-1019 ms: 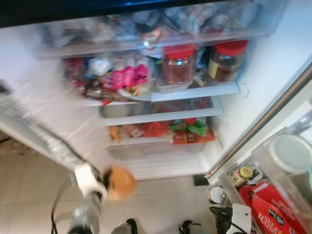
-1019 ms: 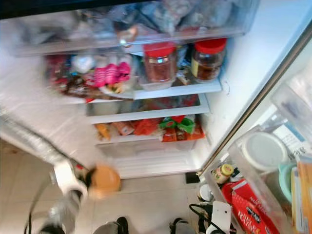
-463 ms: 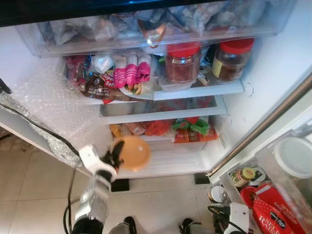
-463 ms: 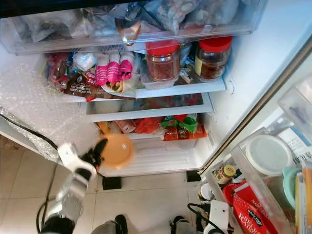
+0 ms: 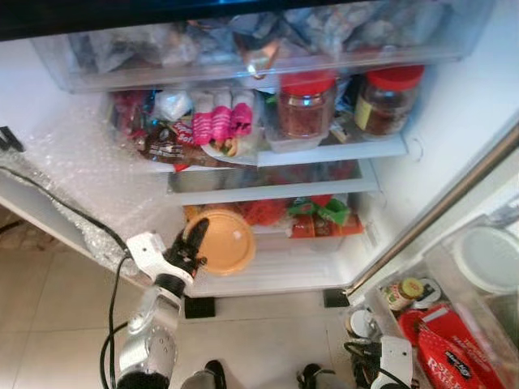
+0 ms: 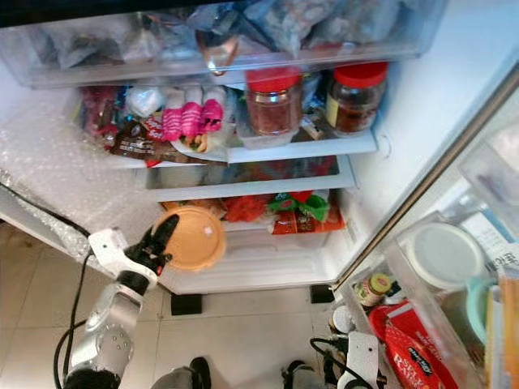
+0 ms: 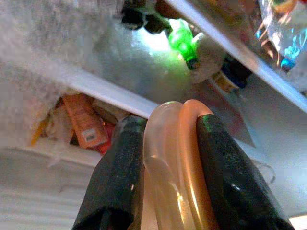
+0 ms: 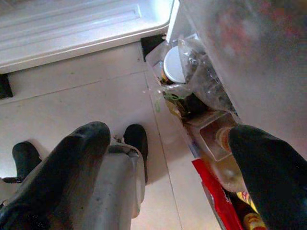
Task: Restocking fridge
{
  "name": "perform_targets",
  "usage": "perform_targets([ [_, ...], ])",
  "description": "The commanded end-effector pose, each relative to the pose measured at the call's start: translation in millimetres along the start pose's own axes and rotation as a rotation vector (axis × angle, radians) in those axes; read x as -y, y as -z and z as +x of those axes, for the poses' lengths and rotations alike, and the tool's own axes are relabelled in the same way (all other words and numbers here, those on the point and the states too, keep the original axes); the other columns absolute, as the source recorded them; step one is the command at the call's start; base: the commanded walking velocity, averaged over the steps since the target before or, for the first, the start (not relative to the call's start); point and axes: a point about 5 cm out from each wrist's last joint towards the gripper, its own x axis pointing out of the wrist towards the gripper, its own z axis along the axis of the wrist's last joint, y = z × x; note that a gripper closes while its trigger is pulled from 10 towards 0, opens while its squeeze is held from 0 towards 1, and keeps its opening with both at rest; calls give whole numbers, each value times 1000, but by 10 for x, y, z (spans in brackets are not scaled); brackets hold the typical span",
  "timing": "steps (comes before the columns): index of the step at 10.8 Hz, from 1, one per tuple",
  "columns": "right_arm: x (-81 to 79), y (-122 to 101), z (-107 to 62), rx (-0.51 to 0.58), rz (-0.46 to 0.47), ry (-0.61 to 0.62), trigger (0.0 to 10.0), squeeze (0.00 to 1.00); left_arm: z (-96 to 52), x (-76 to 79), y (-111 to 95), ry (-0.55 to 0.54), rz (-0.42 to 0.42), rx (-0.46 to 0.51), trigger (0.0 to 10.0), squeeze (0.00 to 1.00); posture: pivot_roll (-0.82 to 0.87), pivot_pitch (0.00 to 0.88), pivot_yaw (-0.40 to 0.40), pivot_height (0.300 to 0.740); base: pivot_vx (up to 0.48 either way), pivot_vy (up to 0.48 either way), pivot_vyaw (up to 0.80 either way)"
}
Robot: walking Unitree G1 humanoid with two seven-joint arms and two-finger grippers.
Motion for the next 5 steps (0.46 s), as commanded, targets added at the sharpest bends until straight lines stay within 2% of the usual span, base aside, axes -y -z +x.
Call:
perform_targets([
  [1, 0, 141, -43, -41, -5, -9, 10000, 0, -69, -54, -18, -7, 6, -2, 10000, 0, -69, 214, 48, 740, 0, 0, 0],
  [3, 7, 146, -48, -38, -9, -15, 10000, 0, -91, -85, -60, -25, 8, 5, 10000, 0, -63, 208, 44, 740, 0, 0, 0],
  [5, -18, 115, -33, -35, -15, -21, 10000, 0, -58, -50, -69, -32, -24, 14, 10000, 0, -67, 219, 40, 740, 0, 0, 0],
])
